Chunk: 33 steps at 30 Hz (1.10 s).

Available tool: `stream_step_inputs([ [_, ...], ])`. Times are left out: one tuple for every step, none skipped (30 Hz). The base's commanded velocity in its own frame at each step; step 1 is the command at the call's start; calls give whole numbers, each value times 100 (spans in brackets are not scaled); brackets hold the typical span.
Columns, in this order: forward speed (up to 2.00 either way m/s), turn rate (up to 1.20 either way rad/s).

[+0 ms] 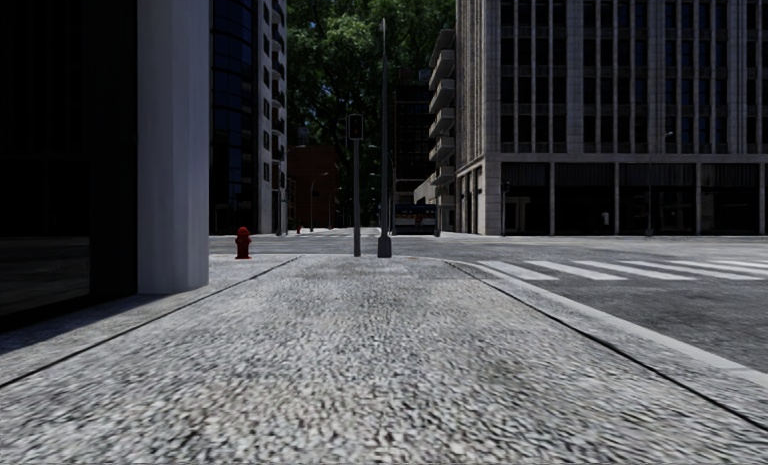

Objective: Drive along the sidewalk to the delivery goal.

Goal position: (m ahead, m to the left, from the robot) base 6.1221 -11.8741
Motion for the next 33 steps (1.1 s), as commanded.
stream_step_inputs([
  [200,0],
  [200,0],
  [200,0],
  [200,0],
  [200,0],
  [200,0],
  [200,0],
  [200,0],
  [200,0],
  [200,0],
  [200,0],
  [200,0],
  [200,0],
  [200,0],
  [200,0],
  [200,0],
  [200,0],
  [200,0],
  [200,0],
  [200,0],
  [200,0],
  [200,0],
  [200,0],
  [200,0],
  [200,0],
  [200,0],
  [200,0],
  [200,0],
  [200,0],
  [200,0],
  [200,0],
  [200,0],
  [200,0],
])
